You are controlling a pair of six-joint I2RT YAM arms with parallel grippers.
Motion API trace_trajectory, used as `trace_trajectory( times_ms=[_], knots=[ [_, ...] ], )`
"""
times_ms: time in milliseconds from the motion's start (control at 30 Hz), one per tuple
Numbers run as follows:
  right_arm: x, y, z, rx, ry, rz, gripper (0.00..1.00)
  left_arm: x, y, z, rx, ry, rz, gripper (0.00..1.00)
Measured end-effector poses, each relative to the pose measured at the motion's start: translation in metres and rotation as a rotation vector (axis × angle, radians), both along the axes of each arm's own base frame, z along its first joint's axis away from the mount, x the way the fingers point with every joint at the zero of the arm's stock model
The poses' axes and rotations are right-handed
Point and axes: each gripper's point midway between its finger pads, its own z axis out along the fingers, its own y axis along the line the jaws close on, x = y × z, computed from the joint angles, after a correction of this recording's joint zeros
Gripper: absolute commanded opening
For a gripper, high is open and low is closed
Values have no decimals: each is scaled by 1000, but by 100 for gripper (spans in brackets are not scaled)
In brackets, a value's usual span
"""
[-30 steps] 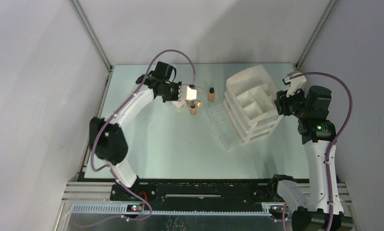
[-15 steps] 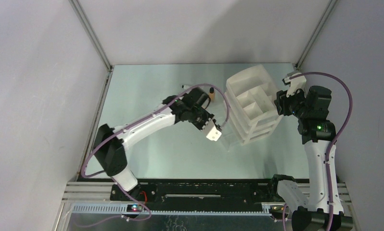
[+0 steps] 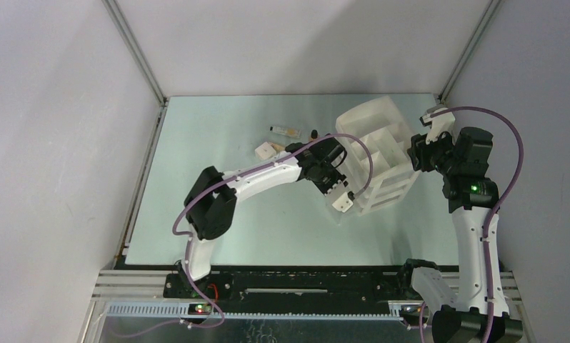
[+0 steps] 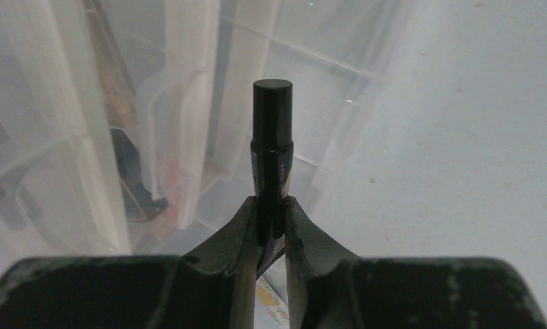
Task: Organize the makeup
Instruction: Place the makeup in the drawer.
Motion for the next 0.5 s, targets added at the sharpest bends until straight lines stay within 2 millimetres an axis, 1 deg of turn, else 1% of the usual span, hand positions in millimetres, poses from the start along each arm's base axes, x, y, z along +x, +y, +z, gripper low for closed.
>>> trace_trajectory(
  times_ms=[100,267,500],
  knots=[
    [0,0,0,-4,-1,2,53,6,-6,-3,0,-9,-3,39],
    [0,0,0,-8,-2,3,53,7,-6,-16,22,1,0,50],
    [0,0,0,-8,-2,4,53,9,-4,-14,19,6,34,60]
  ],
)
